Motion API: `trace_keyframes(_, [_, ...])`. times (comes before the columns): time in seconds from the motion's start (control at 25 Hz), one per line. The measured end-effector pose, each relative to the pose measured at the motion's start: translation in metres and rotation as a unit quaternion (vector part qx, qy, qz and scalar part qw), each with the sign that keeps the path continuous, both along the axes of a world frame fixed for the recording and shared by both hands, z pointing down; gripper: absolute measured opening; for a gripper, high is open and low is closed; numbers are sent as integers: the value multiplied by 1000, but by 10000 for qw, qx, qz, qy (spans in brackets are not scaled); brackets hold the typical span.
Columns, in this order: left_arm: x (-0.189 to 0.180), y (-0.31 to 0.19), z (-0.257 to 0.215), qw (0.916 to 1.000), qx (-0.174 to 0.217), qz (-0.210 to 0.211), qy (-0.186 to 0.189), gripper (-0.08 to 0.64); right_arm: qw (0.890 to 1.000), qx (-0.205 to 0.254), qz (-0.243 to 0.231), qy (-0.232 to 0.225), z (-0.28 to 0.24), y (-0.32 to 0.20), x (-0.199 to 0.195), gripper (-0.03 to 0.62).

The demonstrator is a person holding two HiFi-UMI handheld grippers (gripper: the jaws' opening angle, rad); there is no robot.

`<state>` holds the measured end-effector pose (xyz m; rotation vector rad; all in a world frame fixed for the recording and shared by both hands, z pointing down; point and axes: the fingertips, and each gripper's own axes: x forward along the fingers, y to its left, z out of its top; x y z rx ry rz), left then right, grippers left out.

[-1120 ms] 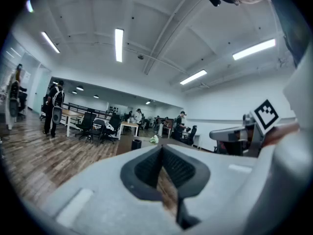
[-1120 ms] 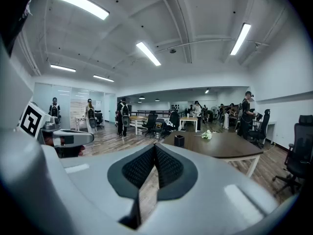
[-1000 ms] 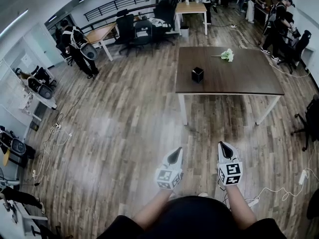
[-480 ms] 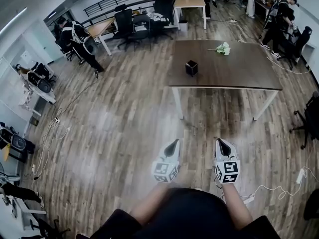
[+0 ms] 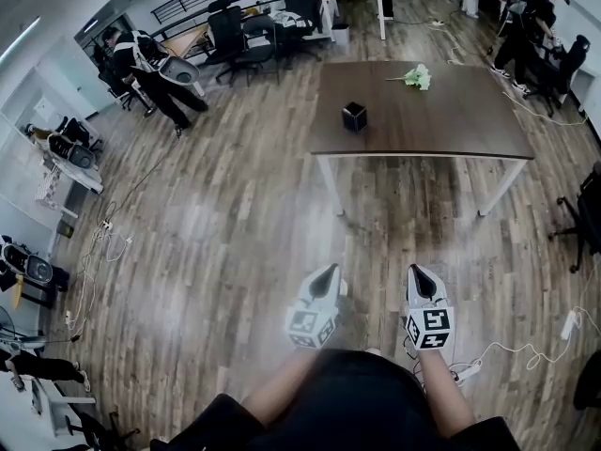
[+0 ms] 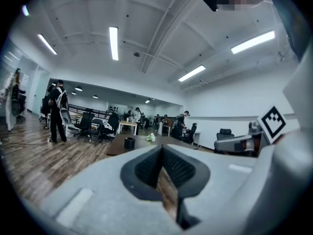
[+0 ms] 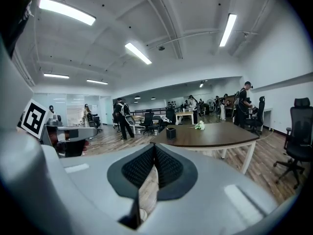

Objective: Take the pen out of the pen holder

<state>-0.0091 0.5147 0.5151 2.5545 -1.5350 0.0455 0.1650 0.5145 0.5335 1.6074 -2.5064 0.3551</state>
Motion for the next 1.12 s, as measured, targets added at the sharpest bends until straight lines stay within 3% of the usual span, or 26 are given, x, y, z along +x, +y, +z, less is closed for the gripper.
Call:
trace_keyframes(0.16, [-9, -32, 0, 9999, 35, 114, -44, 2, 9999, 20, -19, 107, 2, -33, -15, 3])
trace_keyframes(0.52, [-37, -168, -4, 9996, 211, 141, 89, 3, 9989, 35, -13, 462, 0, -164, -39, 3])
trace_keyframes(0.76, [-81, -261, -25, 9995, 214, 198, 115, 3, 9974, 215, 163, 663, -36, -278, -65, 3])
trace_keyframes(1.12, [-133, -376, -12, 9993, 13, 247, 273, 3, 9975, 15, 232, 669, -21, -389, -123, 3])
